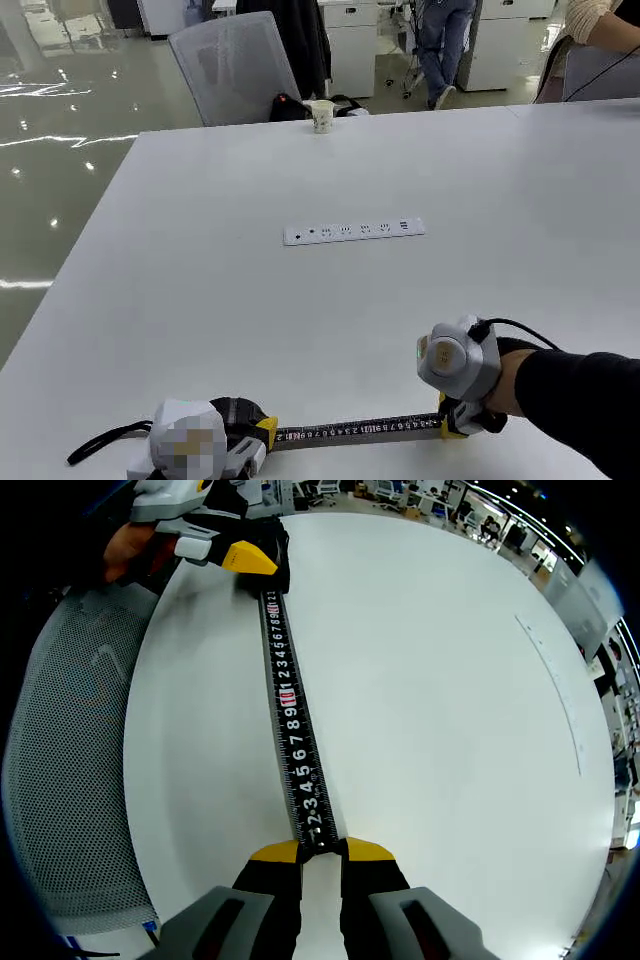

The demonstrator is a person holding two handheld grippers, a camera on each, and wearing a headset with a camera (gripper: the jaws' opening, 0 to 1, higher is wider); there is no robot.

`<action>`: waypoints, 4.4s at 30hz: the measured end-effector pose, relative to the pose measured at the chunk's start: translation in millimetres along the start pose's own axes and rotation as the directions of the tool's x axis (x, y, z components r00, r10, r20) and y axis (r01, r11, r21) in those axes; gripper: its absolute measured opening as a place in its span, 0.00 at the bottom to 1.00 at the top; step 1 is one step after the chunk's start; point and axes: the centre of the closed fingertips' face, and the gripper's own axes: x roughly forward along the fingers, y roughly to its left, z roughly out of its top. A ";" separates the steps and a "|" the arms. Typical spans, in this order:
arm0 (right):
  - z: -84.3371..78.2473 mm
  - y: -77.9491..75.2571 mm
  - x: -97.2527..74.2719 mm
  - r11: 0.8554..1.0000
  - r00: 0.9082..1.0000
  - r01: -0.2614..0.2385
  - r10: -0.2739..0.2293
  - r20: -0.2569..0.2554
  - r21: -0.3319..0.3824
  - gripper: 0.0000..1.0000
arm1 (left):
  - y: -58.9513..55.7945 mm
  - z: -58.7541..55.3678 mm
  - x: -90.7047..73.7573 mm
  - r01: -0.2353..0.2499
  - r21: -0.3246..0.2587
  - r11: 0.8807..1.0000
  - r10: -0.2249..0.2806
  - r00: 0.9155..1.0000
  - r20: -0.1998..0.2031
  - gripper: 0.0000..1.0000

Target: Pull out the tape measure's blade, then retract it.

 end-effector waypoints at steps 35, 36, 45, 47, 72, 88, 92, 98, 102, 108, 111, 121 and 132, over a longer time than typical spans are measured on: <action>8.0 -0.2 3.7 1.000 1.000 0.012 -0.012 0.002 0.009 0.10 | 1.5 0.2 0.6 0.004 -0.002 1.000 -0.004 1.000 -0.016 0.60; 8.1 -0.3 3.8 1.000 1.000 0.012 -0.012 0.002 0.010 0.10 | 1.6 0.2 0.7 0.004 -0.002 1.000 -0.004 1.000 -0.016 0.60; 10.0 0.9 4.6 1.000 1.000 0.019 -0.019 0.001 0.012 0.11 | 0.8 -0.7 0.8 0.005 -0.001 1.000 -0.005 1.000 -0.017 0.60; 10.7 1.4 4.7 1.000 1.000 0.021 -0.021 0.003 0.012 0.11 | 0.7 -0.8 0.5 0.005 0.000 1.000 -0.005 1.000 -0.016 0.60; 17.6 1.2 5.5 1.000 1.000 0.017 -0.018 0.025 0.022 0.11 | 0.6 -1.2 -0.4 0.007 -0.001 1.000 -0.007 1.000 -0.024 0.60; 21.6 0.9 6.4 1.000 1.000 0.017 -0.018 0.023 0.021 0.11 | 1.1 -1.5 -0.2 0.005 0.000 1.000 -0.005 1.000 -0.025 0.60; 22.3 0.3 7.3 1.000 1.000 0.019 -0.020 0.024 0.020 0.11 | 1.3 -1.0 0.6 0.004 0.001 1.000 -0.004 1.000 -0.026 0.60; 23.5 0.0 7.7 1.000 0.999 0.018 -0.018 0.029 0.012 0.11 | 0.5 -0.8 1.5 0.006 0.001 1.000 -0.006 1.000 -0.028 0.60; 24.9 -0.1 8.0 1.000 0.999 0.017 -0.017 0.028 0.013 0.11 | 0.7 -0.5 1.8 0.006 0.001 1.000 -0.006 1.000 -0.029 0.60; 27.5 0.1 8.2 1.000 1.000 0.016 -0.016 0.025 0.013 0.11 | 0.9 0.1 1.6 0.007 0.001 1.000 -0.007 1.000 -0.029 0.60; 28.7 0.4 7.8 1.000 1.000 0.014 -0.014 0.024 0.016 0.11 | 1.0 0.2 1.4 0.007 0.001 1.000 -0.007 1.000 -0.030 0.60; 33.0 1.5 8.1 1.000 1.000 0.016 -0.017 0.021 0.017 0.11 | 1.0 0.4 0.2 0.007 0.000 1.000 -0.007 1.000 -0.030 0.60; 37.0 1.8 9.7 1.000 1.000 0.017 -0.017 0.023 0.017 0.11 | 1.4 -0.2 -0.3 0.007 0.000 1.000 -0.007 0.999 -0.031 0.60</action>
